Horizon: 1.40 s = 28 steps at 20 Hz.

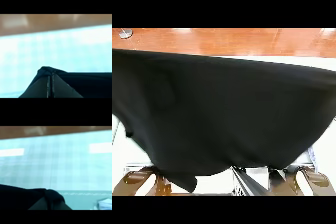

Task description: Fold the shirts.

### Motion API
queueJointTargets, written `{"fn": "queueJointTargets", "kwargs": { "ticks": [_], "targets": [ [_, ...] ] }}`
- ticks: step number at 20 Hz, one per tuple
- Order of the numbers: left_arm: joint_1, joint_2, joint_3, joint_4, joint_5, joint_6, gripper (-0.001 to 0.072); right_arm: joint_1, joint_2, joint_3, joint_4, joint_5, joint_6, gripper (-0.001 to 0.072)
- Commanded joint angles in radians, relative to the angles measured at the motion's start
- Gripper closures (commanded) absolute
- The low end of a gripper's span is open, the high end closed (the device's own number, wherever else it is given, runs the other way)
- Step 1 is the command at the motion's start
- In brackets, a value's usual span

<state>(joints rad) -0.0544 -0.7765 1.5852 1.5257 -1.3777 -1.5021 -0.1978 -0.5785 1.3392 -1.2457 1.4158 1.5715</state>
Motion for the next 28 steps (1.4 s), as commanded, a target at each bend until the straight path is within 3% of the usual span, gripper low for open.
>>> {"fn": "queueJointTargets", "kwargs": {
  "ticks": [1,9,14,16,18,20,23,24,25,26,28],
  "targets": [
    [-0.008,-0.181,-0.106,0.019,0.139,-0.021,0.0684,0.000,-0.131,-0.195,0.039,-0.205,-0.045,0.0692],
    [-0.011,-0.649,-0.105,0.018,0.422,-0.181,0.0683,0.002,-0.782,-0.127,0.243,-0.536,-0.129,0.0692],
    [-0.030,-0.810,-0.105,0.018,0.455,-0.297,0.0683,0.001,-1.068,0.100,0.323,-0.472,-0.128,0.0692],
    [-0.033,-0.819,-0.106,0.016,0.369,-0.270,0.0683,-0.001,-1.099,0.141,0.308,-0.361,-0.134,0.0691],
    [-0.022,-0.816,-0.106,0.018,0.209,-0.121,0.0683,-0.007,-1.095,0.141,0.238,-0.212,-0.156,0.0692],
    [0.002,-0.817,-0.136,0.018,0.107,-0.087,0.0683,0.003,-1.095,0.120,0.136,-0.102,-0.161,0.0691],
    [0.013,-0.824,-0.249,-0.025,0.155,-0.091,0.0668,0.029,-1.099,0.027,0.109,-0.188,-0.158,0.0687],
    [0.011,-0.832,-0.270,-0.042,0.149,-0.091,0.0458,0.037,-1.109,0.010,0.128,-0.217,-0.137,0.0546],
    [0.011,-0.839,-0.276,-0.044,0.109,-0.089,-0.0002,0.040,-1.120,0.011,0.159,-0.212,-0.121,0.0206],
    [0.016,-0.840,-0.270,-0.031,0.059,-0.082,0.0007,0.039,-1.122,0.021,0.195,-0.188,-0.132,0.0088],
    [0.054,-0.805,-0.256,0.014,-0.034,-0.080,0.0007,-0.002,-1.094,0.075,0.201,-0.090,-0.132,0.0088]
  ]
}}
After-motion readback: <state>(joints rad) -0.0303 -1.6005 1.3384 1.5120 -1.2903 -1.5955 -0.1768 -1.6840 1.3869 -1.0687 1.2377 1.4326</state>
